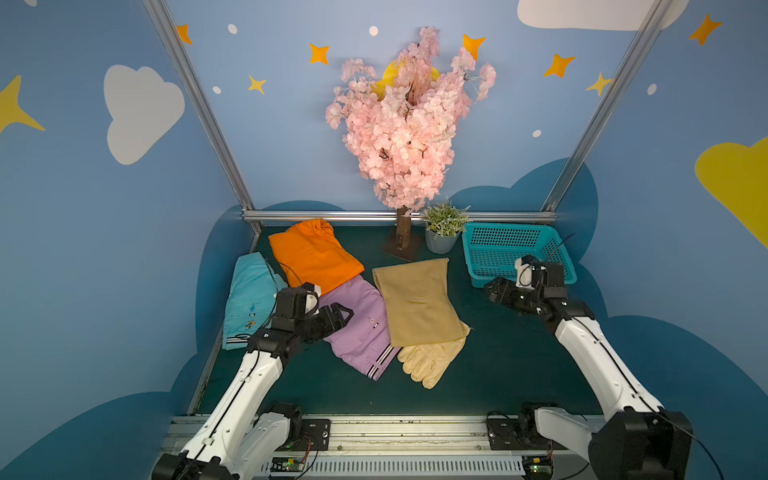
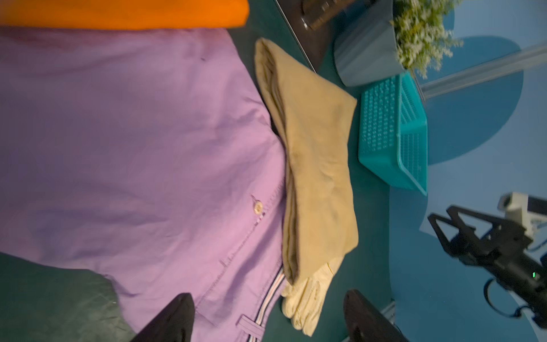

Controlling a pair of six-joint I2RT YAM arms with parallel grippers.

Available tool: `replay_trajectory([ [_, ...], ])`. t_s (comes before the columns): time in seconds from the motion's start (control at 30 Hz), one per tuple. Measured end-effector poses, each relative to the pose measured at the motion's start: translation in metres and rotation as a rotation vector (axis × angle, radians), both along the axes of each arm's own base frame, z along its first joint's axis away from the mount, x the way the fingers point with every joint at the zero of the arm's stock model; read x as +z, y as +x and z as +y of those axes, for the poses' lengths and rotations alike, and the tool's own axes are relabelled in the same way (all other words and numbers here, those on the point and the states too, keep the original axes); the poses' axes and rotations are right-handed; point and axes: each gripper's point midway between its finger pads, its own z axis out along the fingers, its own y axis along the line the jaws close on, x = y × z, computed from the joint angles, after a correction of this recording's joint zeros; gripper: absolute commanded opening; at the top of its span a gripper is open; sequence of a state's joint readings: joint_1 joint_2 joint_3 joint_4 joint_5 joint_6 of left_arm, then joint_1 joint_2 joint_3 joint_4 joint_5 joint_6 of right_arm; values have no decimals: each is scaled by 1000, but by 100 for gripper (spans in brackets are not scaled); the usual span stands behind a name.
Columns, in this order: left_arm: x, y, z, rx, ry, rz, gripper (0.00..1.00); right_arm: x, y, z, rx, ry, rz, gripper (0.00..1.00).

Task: Put the folded long pants in the basket
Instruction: Move the basket to the center of the board.

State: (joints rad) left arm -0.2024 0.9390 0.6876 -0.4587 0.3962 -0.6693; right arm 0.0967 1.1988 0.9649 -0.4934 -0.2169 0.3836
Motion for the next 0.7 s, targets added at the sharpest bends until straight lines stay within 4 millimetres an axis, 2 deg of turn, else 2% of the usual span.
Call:
replay_trajectory([
  [0.07,8,-4,-12,-66,23,9,82,10,22,7,23,-35,15,83],
  [0.17,13,-10,-16,-119,57,17,82,10,56,-1,-1,-95,52,83],
  [0.33,5,-24,-15,-167,91,45,83,-12,122,-37,-104,-200,216,80],
  [0.4,3,-27,-16,-183,94,40,83,-20,151,-54,-124,-230,272,76],
  [0.47,0,-30,-17,-192,97,48,83,-38,173,-70,-138,-250,335,66],
  [0.5,-1,-30,-17,-196,100,52,82,-47,177,-75,-141,-257,366,63],
  [0.53,-3,-30,-17,-198,104,58,83,-64,176,-81,-142,-267,424,57],
  [0.57,-5,-30,-18,-200,106,65,83,-77,171,-85,-141,-274,471,54],
  [0.63,-8,-30,-18,-203,112,77,83,-111,145,-91,-133,-290,608,54],
  [0.7,-8,-30,-18,-206,113,75,83,-133,117,-90,-118,-302,700,54],
])
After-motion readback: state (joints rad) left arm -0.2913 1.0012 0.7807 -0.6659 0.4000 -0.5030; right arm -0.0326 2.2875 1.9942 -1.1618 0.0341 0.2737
